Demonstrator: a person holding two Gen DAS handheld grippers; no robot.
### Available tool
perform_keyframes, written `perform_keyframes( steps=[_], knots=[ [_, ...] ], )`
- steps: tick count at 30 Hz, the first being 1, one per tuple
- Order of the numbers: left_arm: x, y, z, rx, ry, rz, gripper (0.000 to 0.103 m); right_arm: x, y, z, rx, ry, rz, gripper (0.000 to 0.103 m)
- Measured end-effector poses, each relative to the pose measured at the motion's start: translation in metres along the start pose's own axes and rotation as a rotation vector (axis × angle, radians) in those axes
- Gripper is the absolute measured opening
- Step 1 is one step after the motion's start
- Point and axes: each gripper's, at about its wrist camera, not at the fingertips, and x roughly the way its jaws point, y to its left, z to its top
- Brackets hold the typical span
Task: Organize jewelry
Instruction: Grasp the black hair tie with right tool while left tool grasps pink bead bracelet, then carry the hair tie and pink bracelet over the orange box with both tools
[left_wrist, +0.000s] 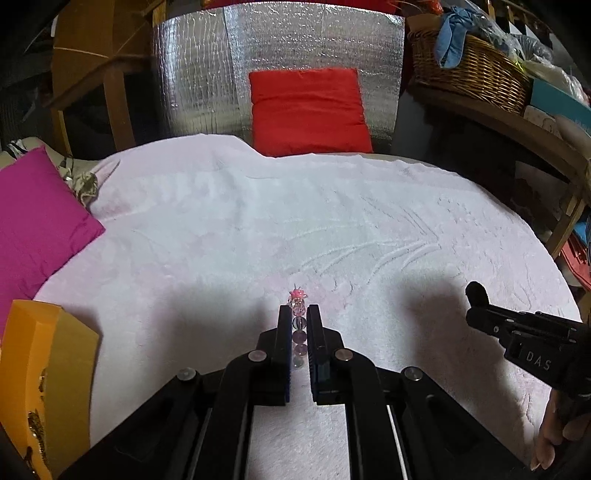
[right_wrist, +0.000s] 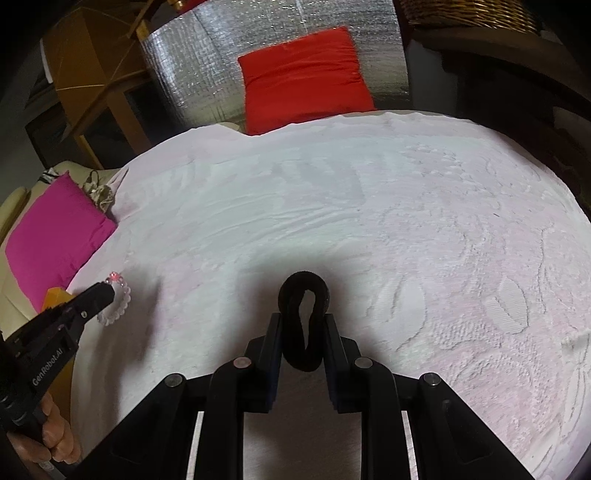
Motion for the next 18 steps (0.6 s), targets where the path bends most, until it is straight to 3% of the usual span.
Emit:
perform_keyframes(
  steps=[18],
  knots=[
    [-0.037, 0.006, -0.001, 0.018, -0.053, 0.085, 0.008, -0.014, 0.022, -0.007, -0.051, -0.015, 0.063, 0.022]
  ],
)
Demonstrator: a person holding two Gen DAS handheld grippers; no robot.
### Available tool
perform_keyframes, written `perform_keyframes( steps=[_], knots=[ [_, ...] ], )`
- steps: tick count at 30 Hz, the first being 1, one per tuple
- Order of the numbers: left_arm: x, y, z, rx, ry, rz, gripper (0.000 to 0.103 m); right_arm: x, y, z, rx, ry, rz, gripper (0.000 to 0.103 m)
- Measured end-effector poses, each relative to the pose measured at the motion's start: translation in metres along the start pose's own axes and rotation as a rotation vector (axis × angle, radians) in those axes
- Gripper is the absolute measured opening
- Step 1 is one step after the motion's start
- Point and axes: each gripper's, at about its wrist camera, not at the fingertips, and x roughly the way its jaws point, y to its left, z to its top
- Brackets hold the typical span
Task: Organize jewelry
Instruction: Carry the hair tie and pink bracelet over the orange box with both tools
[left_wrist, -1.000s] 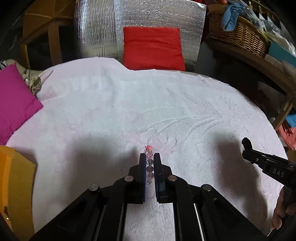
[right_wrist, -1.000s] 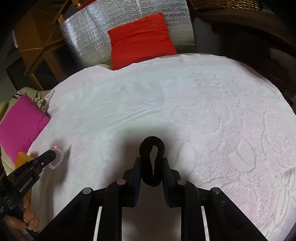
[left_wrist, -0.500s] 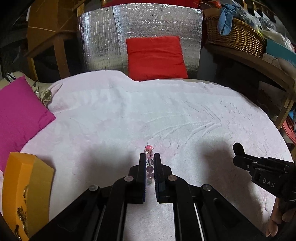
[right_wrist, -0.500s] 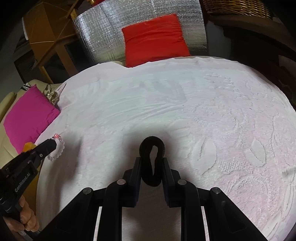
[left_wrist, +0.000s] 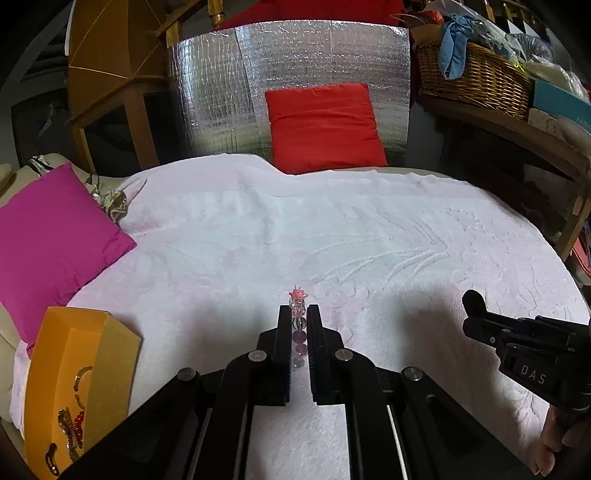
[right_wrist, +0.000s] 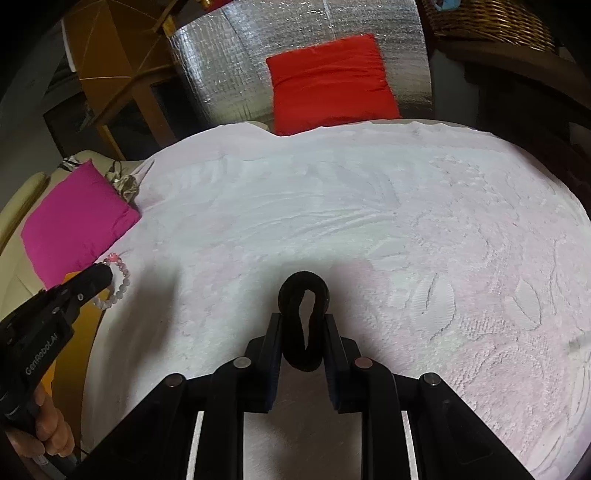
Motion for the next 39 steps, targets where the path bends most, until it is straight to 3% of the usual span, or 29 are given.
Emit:
perform_keyframes(
  steps=[19, 24, 31, 39],
  knots=[
    [-0.031, 0.006, -0.003, -0.013, -0.031, 0.089, 0.008, -0.027, 0.004, -0.002, -0.003, -0.034, 0.062, 0.022],
    [-0.059, 0.018, -0.005, -0.009, -0.070, 0.139, 0.008, -0.025, 0.015, -0.003, -0.009, -0.031, 0.085, 0.022],
    [-0.114, 0.063, -0.005, -0.053, -0.116, 0.229, 0.008, -0.031, 0.050, -0.011, -0.038, -0.038, 0.141, 0.022],
    [-0.177, 0.124, -0.011, -0.119, -0.153, 0.345, 0.008, -0.057, 0.121, -0.020, -0.130, -0.072, 0.266, 0.022]
  ],
)
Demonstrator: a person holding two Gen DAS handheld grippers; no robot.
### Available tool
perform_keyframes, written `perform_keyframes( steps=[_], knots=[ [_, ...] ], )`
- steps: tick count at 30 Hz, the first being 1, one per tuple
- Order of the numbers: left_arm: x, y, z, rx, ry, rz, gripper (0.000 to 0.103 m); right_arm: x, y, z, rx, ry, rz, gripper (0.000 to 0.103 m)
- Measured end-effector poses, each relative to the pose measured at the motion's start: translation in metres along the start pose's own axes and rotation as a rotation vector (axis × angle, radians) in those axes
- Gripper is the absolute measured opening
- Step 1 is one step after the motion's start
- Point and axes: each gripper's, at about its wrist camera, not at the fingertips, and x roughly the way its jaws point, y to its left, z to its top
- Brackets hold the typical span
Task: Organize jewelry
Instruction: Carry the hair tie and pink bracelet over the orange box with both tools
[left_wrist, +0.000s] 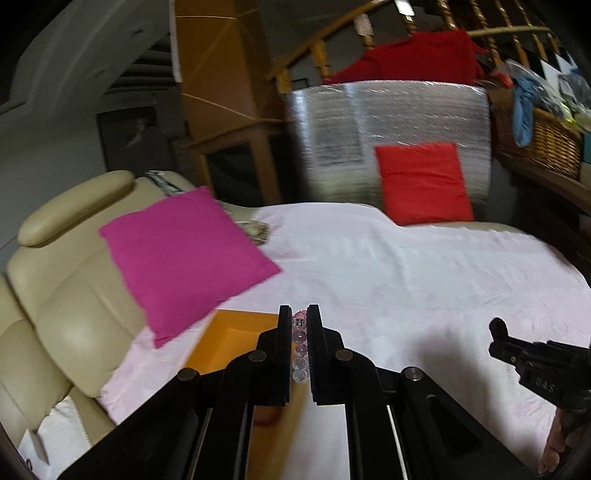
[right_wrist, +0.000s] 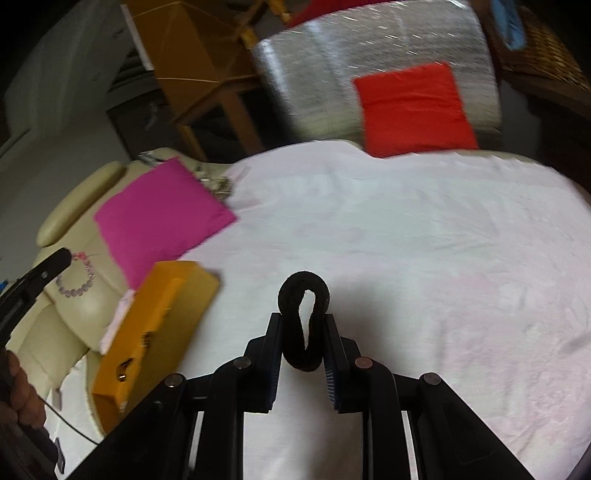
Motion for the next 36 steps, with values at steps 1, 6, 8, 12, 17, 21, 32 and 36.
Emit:
perform_keyframes(
  steps=[1, 6, 8, 12, 17, 21, 32, 36],
  knots=[
    [-0.003, 0.009, 0.000, -0.009, -0.004, 0.013, 0.008, 0.000, 0.014, 0.001, -0.019, 0.000, 0.017, 0.022],
    [-0.015, 0.054, 0.000, -0.058, -0.020, 0.067, 0.008, 0.004, 0.072, 0.005, -0.103, 0.009, 0.079, 0.022],
    [-0.017, 0.067, -0.001, -0.071, -0.021, 0.083, 0.008, 0.006, 0.092, 0.008, -0.121, 0.015, 0.108, 0.022],
    [-0.019, 0.093, -0.006, -0.099, -0.022, 0.108, 0.008, 0.012, 0.132, 0.014, -0.163, 0.025, 0.152, 0.022],
    [-0.009, 0.122, -0.012, -0.124, -0.011, 0.132, 0.008, 0.026, 0.166, 0.016, -0.199, 0.051, 0.190, 0.022],
    [0.007, 0.138, -0.019, -0.121, 0.008, 0.153, 0.008, 0.044, 0.190, 0.016, -0.220, 0.077, 0.213, 0.022],
    [0.071, 0.164, -0.031, -0.074, 0.101, 0.192, 0.008, 0.116, 0.223, -0.001, -0.245, 0.194, 0.251, 0.022],
    [0.102, 0.165, -0.032, -0.040, 0.137, 0.190, 0.008, 0.137, 0.226, -0.013, -0.287, 0.239, 0.261, 0.022]
  ],
)
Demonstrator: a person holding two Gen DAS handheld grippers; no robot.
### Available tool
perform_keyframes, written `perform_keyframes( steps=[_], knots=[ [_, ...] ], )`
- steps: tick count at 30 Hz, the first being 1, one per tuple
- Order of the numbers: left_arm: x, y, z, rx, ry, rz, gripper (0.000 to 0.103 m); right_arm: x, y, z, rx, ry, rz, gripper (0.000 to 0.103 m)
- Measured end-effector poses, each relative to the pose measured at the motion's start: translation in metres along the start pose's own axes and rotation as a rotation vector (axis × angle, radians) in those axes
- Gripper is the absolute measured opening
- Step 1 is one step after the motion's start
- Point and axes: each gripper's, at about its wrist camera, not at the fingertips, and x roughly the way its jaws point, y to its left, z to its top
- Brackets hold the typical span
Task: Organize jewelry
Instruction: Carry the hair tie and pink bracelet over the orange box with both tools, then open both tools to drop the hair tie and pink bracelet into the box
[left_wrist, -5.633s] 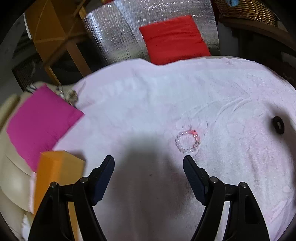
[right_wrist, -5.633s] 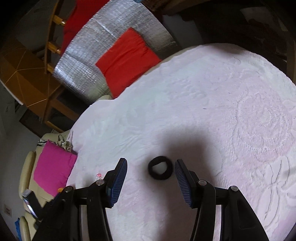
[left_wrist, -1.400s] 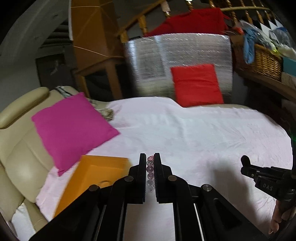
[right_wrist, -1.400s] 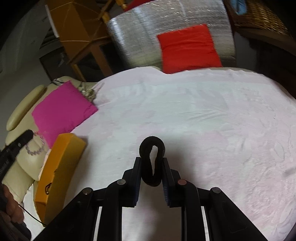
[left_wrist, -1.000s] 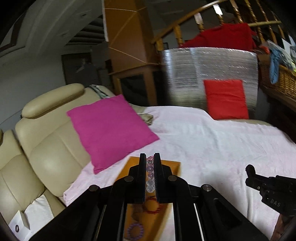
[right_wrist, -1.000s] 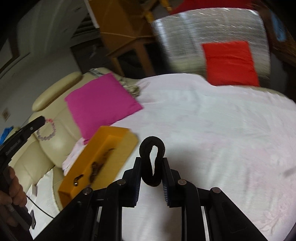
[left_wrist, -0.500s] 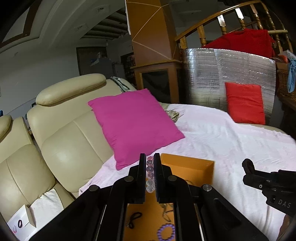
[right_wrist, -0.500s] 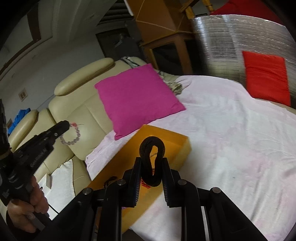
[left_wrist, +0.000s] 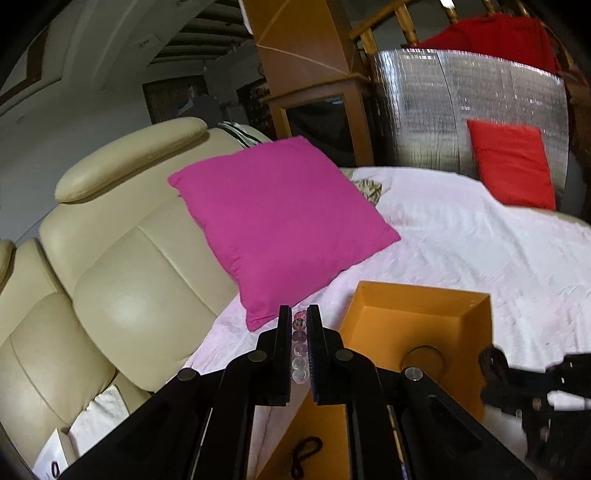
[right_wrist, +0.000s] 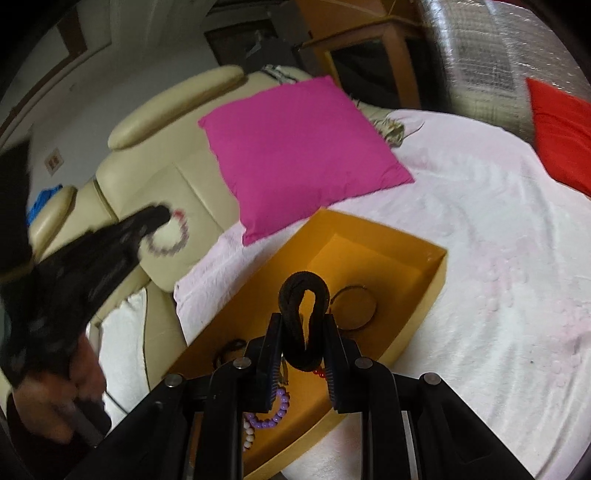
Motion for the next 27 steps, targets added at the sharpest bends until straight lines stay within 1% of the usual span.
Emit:
perform_keyframes(
  steps=[3, 7, 14, 17, 22, 25, 26, 27],
  knots=[
    [0.024, -0.010, 0.003, 0.033, 0.027, -0.016, 0.008, 0.011, -0.001, -0.007, -0.030, 0.023, 0.019, 0.022],
    [0.053, -0.022, 0.007, 0.067, 0.059, -0.034, 0.008, 0.019, -0.003, -0.013, -0.066, 0.032, 0.054, 0.022],
    [0.101, -0.042, 0.005, 0.088, 0.153, -0.102, 0.008, 0.034, -0.007, -0.023, -0.111, 0.046, 0.075, 0.022],
    [0.117, -0.048, 0.001, 0.091, 0.195, -0.119, 0.008, 0.041, -0.006, -0.029, -0.130, 0.056, 0.086, 0.022],
    [0.139, -0.057, -0.009, 0.103, 0.267, -0.145, 0.008, 0.049, 0.003, -0.038, -0.184, 0.065, 0.072, 0.025],
    [0.144, -0.061, -0.014, 0.116, 0.283, -0.146, 0.008, 0.052, 0.006, -0.043, -0.207, 0.069, 0.055, 0.025],
    [0.144, -0.060, -0.015, 0.115, 0.286, -0.142, 0.008, 0.053, 0.006, -0.044, -0.209, 0.075, 0.039, 0.028],
    [0.145, -0.061, -0.016, 0.115, 0.288, -0.139, 0.008, 0.054, 0.006, -0.045, -0.208, 0.080, 0.031, 0.039]
  ],
)
